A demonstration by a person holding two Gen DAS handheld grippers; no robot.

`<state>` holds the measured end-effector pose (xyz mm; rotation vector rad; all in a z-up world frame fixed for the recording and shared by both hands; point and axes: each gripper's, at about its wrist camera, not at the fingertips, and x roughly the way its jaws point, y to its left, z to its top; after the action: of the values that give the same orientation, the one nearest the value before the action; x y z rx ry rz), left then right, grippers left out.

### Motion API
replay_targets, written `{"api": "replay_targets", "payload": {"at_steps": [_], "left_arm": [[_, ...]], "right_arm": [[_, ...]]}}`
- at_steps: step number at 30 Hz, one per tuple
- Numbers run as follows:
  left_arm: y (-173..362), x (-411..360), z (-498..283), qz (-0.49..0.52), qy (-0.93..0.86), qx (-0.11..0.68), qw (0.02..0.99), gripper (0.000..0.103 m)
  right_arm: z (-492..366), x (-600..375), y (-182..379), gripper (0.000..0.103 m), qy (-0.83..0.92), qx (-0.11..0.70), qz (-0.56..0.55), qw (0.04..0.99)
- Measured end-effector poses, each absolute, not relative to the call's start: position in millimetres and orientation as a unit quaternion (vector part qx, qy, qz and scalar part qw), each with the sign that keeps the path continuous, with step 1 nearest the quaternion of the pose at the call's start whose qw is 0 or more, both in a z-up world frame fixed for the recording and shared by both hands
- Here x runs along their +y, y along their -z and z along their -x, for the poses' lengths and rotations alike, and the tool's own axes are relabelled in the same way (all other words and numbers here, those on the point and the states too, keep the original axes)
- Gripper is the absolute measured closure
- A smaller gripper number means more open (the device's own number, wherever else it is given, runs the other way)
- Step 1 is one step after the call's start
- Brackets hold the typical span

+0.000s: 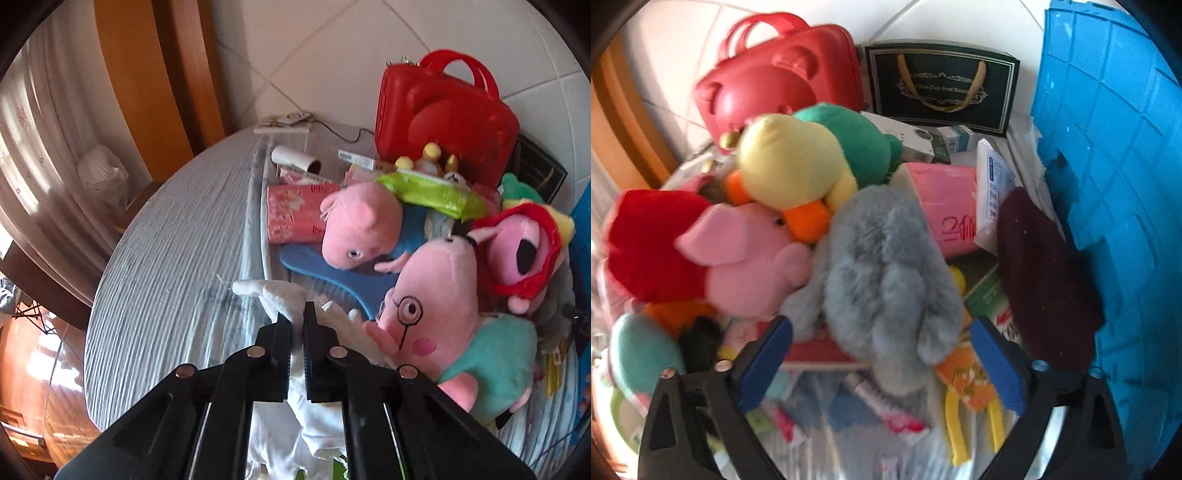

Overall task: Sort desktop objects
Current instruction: 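Grasp the grey plush elephant with the right tool while the left tool grasps a white sock, then carry the grey elephant and white sock into the blue bin and release both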

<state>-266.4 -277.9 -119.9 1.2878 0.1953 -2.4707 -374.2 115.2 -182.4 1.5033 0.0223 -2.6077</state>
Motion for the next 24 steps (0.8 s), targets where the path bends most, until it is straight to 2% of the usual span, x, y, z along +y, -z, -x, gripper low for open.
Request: {"api": "replay_targets", "payload": {"at_steps": [6, 7, 9, 10, 11, 16, 24], "left_arm": [[91.4, -264.3, 256.3, -0.418, 0.889, 0.052, 0.177, 0.098], [87.5, -262.3, 256.4, -0.414, 0.892, 0.053, 0.174, 0.098], [79.6, -257.0, 255.8, -0.407, 0.896, 0.054, 0.170, 0.098], [76.6, -254.8, 254.7, -0.405, 0.897, 0.053, 0.168, 0.098], [73.8, -252.2, 253.0, -0.402, 0.899, 0.051, 0.167, 0.098], [48.5, -231.7, 246.1, -0.367, 0.917, 0.033, 0.151, 0.098], [-5.8, -191.2, 235.0, -0.306, 0.948, 0.004, 0.087, 0.098]], "right_arm": [[410.0, 108.8, 216.6, 0.004, 0.848, 0.005, -0.525, 0.072], [414.0, 107.4, 223.5, 0.018, 0.844, 0.003, -0.531, 0.078], [419.9, 103.7, 232.5, 0.039, 0.841, -0.018, -0.531, 0.103], [420.5, 102.6, 232.0, 0.057, 0.842, -0.027, -0.528, 0.110], [418.8, 100.2, 227.1, 0.062, 0.845, -0.026, -0.523, 0.108], [392.4, 105.9, 192.6, 0.067, 0.868, -0.040, -0.481, 0.119], [326.6, 119.1, 96.2, 0.067, 0.910, -0.057, -0.390, 0.128]]}}
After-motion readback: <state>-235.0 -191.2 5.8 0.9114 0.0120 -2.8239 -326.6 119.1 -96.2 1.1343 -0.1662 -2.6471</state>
